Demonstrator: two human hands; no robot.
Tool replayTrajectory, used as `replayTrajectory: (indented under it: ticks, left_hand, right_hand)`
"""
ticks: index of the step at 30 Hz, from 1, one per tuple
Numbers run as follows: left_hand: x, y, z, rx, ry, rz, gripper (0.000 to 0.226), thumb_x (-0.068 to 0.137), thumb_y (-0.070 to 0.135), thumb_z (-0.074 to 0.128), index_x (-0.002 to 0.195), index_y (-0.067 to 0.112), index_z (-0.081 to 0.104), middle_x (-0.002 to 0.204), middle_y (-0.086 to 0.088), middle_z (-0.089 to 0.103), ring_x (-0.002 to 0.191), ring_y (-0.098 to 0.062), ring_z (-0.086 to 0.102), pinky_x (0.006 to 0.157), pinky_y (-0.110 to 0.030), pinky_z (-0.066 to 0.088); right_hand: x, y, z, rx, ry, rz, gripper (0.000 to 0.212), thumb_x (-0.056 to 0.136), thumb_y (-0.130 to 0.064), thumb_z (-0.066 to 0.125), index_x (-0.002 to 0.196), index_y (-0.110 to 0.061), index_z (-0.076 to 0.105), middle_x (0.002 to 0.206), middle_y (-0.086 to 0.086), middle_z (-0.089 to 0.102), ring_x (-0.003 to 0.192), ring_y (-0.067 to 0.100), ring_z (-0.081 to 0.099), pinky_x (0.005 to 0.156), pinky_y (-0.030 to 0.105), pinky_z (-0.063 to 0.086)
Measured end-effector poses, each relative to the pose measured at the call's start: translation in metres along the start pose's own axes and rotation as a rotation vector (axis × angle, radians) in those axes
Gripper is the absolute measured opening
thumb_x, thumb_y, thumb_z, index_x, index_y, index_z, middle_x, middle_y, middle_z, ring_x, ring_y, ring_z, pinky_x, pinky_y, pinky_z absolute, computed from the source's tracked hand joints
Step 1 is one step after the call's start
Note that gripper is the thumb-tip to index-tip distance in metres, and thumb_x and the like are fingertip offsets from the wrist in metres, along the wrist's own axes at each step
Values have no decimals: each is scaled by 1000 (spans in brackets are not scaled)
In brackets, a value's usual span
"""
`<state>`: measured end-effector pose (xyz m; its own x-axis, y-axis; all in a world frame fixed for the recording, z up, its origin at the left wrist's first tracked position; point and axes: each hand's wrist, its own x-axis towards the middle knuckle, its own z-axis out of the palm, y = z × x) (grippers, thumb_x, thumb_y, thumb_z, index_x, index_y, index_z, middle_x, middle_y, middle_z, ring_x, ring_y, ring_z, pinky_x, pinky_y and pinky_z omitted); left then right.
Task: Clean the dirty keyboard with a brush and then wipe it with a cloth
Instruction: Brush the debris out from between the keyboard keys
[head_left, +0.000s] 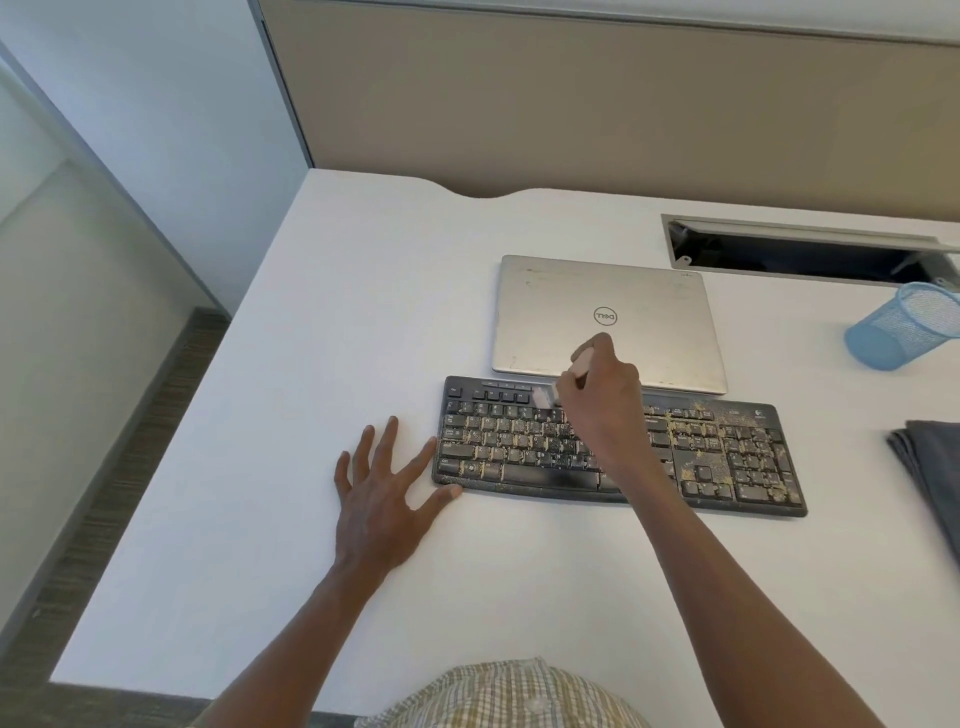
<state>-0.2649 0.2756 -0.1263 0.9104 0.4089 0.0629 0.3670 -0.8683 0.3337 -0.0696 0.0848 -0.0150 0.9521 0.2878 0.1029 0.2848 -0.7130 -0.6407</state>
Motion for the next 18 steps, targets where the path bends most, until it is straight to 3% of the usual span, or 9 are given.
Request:
replayTrajectory:
  ticks: [6,11,14,18]
  left_hand:
    - [1,0,-1,-9,5,0,76,87,87,26,143,44,53,167,-7,25,154,-33,15,121,-58,17]
    - [1,-1,1,-1,-9,-2,75,87,87,28,145,45,51,168,-5,21,156,-31,11,122,-57,14]
    - [2,0,-1,1,-8,-2,76,87,87,27,144,45,52,167,-6,23,155,-32,13,122,-56,14]
    - [1,1,-1,0,0,5,77,87,87,26,144,43,53,167,-7,24,155,-33,14,121,-57,15]
  right_hand:
    - [3,3,-8,39,106,18,13,94,-10,54,105,-9,48,75,1,57,56,8,53,43,16,36]
    - [1,12,-11,67,14,89,16,92,-11,57,104,-10,47,79,3,58,58,18,59,44,23,42]
    - [4,13,-16,92,86,98,17,91,-11,57,106,-10,49,80,3,59,60,19,60,47,26,44]
    - [2,20,-15,35,49,85,16,91,-10,57,104,-9,48,78,5,58,57,18,58,44,21,38]
